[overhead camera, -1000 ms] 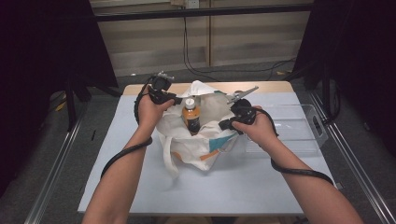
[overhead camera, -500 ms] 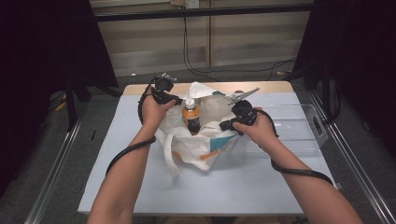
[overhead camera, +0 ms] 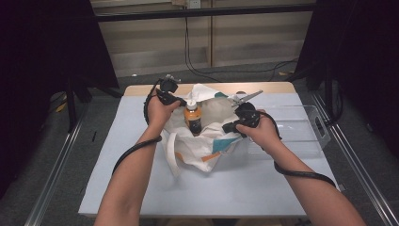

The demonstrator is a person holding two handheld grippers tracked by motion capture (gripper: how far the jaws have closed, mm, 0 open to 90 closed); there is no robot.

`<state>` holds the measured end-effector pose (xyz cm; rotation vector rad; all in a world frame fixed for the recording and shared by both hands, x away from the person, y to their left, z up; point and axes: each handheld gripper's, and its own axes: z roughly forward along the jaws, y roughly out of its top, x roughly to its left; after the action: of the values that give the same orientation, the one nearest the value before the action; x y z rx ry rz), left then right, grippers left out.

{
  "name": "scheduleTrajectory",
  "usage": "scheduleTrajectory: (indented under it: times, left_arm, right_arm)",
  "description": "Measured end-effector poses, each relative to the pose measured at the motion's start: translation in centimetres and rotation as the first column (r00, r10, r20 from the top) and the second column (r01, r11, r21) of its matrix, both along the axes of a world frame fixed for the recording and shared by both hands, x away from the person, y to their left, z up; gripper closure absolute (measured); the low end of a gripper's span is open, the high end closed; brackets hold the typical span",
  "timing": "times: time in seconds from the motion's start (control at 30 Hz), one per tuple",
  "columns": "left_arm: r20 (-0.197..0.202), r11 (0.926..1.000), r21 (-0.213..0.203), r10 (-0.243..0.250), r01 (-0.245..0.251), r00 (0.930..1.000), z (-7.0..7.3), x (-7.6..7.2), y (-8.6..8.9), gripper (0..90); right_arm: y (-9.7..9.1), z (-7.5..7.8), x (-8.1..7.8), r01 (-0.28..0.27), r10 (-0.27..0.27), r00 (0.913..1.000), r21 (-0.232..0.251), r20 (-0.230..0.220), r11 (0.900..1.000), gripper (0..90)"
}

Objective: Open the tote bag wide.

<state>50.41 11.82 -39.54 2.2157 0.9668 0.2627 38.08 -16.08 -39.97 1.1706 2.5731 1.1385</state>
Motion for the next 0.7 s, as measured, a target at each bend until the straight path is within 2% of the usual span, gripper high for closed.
scheduleTrajectory:
  times: [0.37,0.4,0.47,0.53,0.7]
  left_arm:
    - [-0.003,1.0000,-0.001,-0.003,0.003,1.0000,-0.7,0.0,0.0,77.0]
    - [-0.015,0.9999,-0.003,-0.010,0.010,0.9998,-0.7,0.0,0.0,77.1]
    - [-0.008,1.0000,-0.004,-0.006,0.006,0.9999,-0.9,0.0,0.0,77.2]
    - [-0.017,0.9998,0.016,-0.009,0.009,0.9998,-1.1,-0.1,-0.1,77.9]
    - [-0.011,0.9998,0.020,-0.004,0.004,0.9999,-1.4,0.0,-0.2,78.6]
  right_arm:
    - [-0.1,-0.9,-0.2,-0.004,0.004,0.9999,-0.020,-0.013,0.9998,86.0]
    - [-0.1,-0.9,-0.2,-0.002,0.001,0.9999,-0.021,-0.017,0.9998,86.1]
    - [-0.1,-1.1,-0.2,-0.003,0.003,0.9999,-0.019,-0.016,0.9998,86.1]
    - [0.0,-1.2,-0.2,0.001,-0.002,0.9998,-0.022,-0.021,0.9997,86.1]
    - [0.0,-1.5,-0.2,-0.003,0.003,0.9997,-0.029,-0.026,0.9996,86.0]
